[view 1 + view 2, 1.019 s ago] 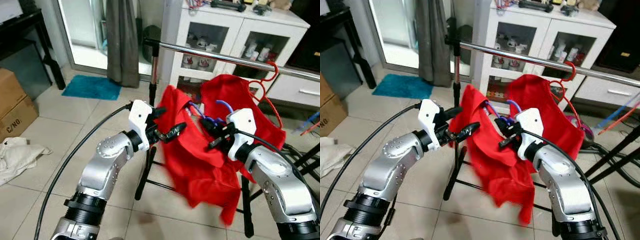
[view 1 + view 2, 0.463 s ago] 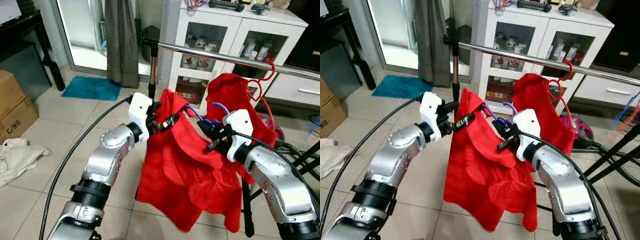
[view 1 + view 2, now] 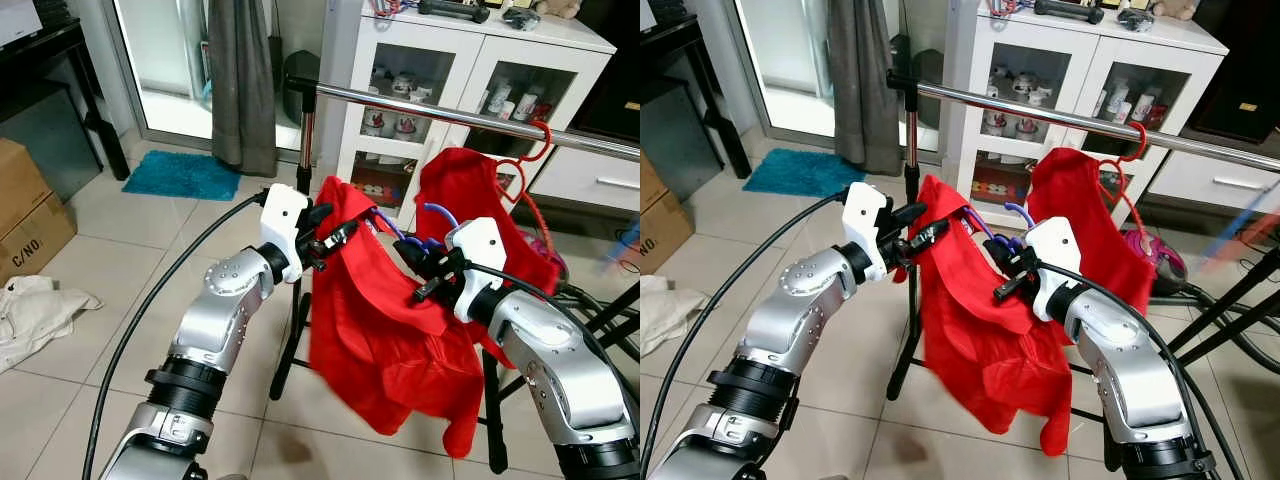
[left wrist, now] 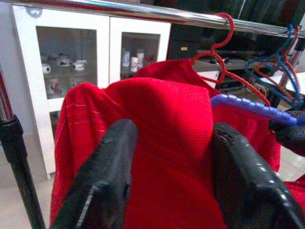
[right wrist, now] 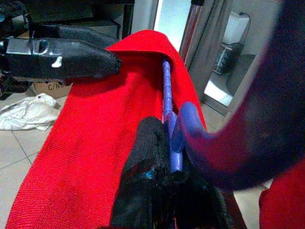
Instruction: Hang hanger
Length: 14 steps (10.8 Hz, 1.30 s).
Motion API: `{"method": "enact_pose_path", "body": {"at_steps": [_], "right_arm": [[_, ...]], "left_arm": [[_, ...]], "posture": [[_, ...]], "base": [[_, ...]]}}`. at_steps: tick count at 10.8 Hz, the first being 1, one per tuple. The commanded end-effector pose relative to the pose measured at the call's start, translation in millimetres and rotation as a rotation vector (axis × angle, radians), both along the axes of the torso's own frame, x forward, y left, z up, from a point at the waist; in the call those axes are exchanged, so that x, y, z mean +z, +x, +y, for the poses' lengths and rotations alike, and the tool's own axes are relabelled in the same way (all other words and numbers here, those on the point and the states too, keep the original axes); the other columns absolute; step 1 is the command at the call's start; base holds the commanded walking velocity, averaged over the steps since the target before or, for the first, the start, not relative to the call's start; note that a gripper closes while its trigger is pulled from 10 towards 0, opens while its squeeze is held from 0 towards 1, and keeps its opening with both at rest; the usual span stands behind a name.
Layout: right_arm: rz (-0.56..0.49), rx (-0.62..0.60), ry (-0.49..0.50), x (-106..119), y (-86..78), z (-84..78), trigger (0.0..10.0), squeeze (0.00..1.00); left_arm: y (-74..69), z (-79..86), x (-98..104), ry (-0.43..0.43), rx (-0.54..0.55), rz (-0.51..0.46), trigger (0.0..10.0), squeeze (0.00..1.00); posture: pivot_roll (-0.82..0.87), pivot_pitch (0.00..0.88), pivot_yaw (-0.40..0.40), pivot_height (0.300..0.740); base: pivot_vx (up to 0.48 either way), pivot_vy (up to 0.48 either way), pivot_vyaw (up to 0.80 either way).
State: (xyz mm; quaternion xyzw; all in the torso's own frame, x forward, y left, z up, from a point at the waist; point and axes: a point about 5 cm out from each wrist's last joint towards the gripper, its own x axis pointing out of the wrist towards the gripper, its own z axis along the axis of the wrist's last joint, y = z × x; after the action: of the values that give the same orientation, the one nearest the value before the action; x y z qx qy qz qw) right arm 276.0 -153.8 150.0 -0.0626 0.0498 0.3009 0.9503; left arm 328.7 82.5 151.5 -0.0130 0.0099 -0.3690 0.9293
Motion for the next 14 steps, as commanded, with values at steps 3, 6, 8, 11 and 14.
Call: {"method": "enact_pose_path", "body": {"at_steps": [3,6,8,11,14], "right_arm": [[-0.039,0.014,-0.019,9.3,0.8,-2.0,10.0,0.00],[-0.043,0.012,-0.021,9.8,1.5,-2.3,10.0,0.00],[-0.043,0.014,-0.028,9.3,1.0,-2.6,10.0,0.00],[-0.037,0.061,-0.108,4.5,-3.7,-0.5,10.0,0.00],[0.070,0.163,-0.263,-16.9,-16.3,-4.1,10.0,0.00]], "left_arm": [[2.5,1.1,4.1,-0.005,0.015,-0.018,0.0,0.00],[4.1,2.0,5.2,-0.006,0.011,-0.019,0.0,0.00],[4.3,2.6,5.7,-0.008,0.008,-0.020,0.0,0.00],[6.0,2.6,17.3,0.000,-0.030,-0.056,0.0,0.00],[16.8,8.2,47.9,-0.054,-0.033,-0.111,0.0,0.00]], "posture": [[0.03,0.000,-0.080,0.740],[0.03,0.000,-0.072,0.740],[0.03,0.000,-0.069,0.740],[0.03,0.000,-0.067,0.740],[0.03,0.000,-0.065,0.740]], "base": [[0.000,0.000,0.00],[0.000,0.000,0.00],[0.000,0.000,0.00],[0.000,0.000,0.00],[0.000,0.000,0.00]]}}
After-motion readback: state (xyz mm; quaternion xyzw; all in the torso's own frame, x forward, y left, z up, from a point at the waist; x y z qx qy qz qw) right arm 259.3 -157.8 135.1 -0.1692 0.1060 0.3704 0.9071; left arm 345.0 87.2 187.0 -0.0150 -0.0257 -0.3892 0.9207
